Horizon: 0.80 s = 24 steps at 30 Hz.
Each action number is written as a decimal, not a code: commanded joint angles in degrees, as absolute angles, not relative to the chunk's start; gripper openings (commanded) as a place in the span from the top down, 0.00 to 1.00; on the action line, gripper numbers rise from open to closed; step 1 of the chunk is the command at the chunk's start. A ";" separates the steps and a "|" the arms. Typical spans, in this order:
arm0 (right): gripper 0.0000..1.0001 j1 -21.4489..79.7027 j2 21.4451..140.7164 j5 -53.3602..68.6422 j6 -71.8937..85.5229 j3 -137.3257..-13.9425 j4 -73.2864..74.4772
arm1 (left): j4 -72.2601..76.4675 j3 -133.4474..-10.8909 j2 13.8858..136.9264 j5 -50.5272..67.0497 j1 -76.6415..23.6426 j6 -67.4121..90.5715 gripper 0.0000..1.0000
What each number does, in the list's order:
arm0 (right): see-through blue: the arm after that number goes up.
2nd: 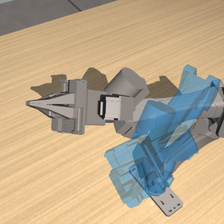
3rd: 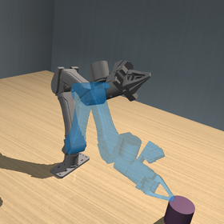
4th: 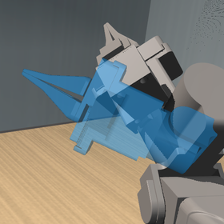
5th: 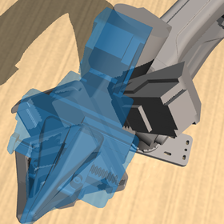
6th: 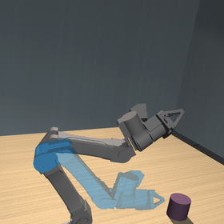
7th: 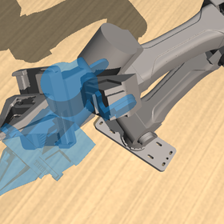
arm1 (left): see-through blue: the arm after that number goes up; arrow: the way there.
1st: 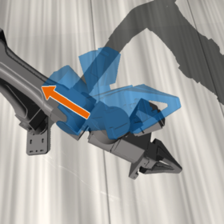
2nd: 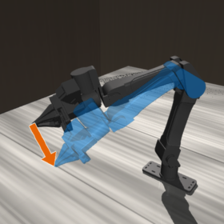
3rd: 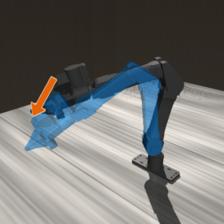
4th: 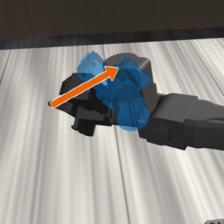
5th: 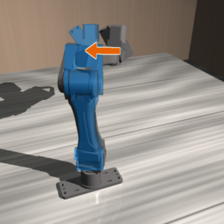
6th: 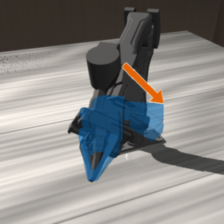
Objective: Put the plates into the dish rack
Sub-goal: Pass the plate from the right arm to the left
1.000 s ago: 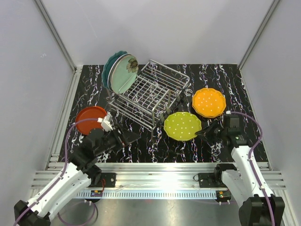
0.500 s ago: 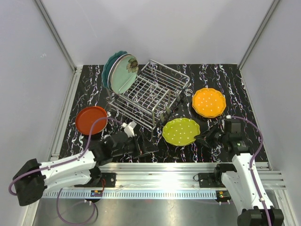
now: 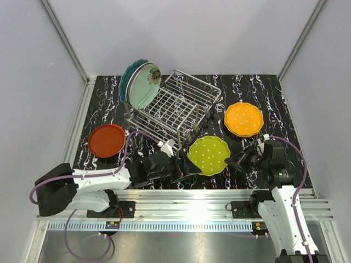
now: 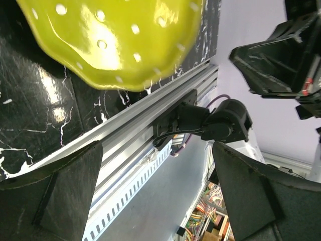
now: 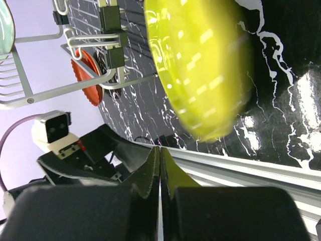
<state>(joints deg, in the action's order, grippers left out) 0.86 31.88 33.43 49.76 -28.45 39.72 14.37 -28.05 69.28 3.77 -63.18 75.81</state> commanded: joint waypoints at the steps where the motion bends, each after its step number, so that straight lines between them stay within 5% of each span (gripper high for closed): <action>1: 1.00 1.23 31.12 34.81 49.13 -27.69 38.67 | 18.55 -29.71 70.57 0.88 -64.51 76.99 0.06; 5: 1.00 1.14 30.76 33.23 49.05 -25.49 37.53 | 17.76 -28.74 70.49 0.26 -64.86 76.73 0.07; 6: 0.94 1.23 30.59 31.40 48.43 -25.14 37.36 | 16.88 -28.65 70.05 -0.08 -65.04 76.12 0.07; 9: 0.51 1.23 31.72 24.80 47.73 -24.96 37.53 | 13.54 -28.30 68.91 -3.51 -65.30 75.06 0.07; 13: 0.33 1.23 37.41 16.98 47.72 -24.44 31.75 | 12.83 -26.64 67.41 -4.31 -65.22 74.71 0.07; 24: 0.26 8.87 74.83 8.53 47.38 -31.36 9.51 | 6.25 -26.81 60.21 -7.38 -65.39 71.02 0.07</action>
<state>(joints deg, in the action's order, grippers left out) 6.09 67.72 15.20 48.80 -26.83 18.76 7.07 -26.57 62.87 -3.53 -65.14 73.56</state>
